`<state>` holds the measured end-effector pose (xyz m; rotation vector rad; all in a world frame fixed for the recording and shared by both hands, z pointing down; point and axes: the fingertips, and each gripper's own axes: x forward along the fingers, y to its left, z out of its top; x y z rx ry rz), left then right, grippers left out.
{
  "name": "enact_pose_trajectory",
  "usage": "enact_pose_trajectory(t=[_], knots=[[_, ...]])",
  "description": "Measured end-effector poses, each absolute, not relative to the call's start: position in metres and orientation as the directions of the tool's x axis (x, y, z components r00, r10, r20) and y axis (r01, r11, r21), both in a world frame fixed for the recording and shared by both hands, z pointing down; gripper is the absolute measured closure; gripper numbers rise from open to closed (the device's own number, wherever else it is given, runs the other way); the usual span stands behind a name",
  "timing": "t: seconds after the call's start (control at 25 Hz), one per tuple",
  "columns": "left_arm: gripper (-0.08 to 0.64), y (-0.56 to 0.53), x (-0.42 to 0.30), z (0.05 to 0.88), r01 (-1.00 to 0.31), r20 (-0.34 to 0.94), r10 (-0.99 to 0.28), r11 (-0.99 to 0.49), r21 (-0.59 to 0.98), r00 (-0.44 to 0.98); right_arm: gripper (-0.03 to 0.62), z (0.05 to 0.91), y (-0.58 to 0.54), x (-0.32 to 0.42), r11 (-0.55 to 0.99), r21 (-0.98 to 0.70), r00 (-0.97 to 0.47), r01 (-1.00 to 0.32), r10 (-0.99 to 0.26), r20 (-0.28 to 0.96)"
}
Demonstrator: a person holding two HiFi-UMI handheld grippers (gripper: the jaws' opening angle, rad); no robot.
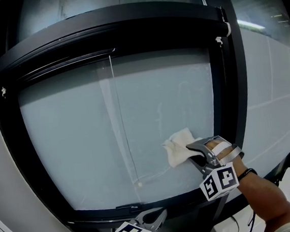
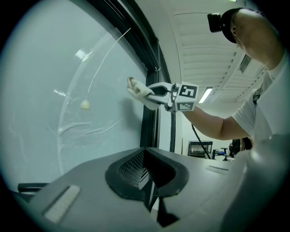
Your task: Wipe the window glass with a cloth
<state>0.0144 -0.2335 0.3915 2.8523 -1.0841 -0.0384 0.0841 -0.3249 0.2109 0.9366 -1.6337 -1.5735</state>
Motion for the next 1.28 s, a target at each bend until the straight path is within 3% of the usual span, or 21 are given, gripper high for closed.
enact_pose_trajectory(t=[0.24, 0.6, 1.28], knots=[[0.543, -0.231, 0.013, 0.391, -0.657, 0.009, -0.659, -0.748, 0.096, 0.752, 0.502, 0.115, -0.317, 0.078, -0.204, 0.970, -0.480, -0.130, -0.843, -0.242], [0.543, -0.225, 0.009, 0.389, -0.654, 0.014, -0.655, -0.751, 0.089, 0.755, 0.502, 0.010, -0.331, 0.067, -0.414, 0.892, -0.412, -0.184, -0.791, -0.452], [0.543, -0.228, -0.004, 0.397, -0.656, 0.028, -0.657, -0.748, 0.099, 0.753, 0.502, -0.041, -0.384, 0.027, -0.540, 0.833, -0.354, -0.120, -0.761, -0.544]])
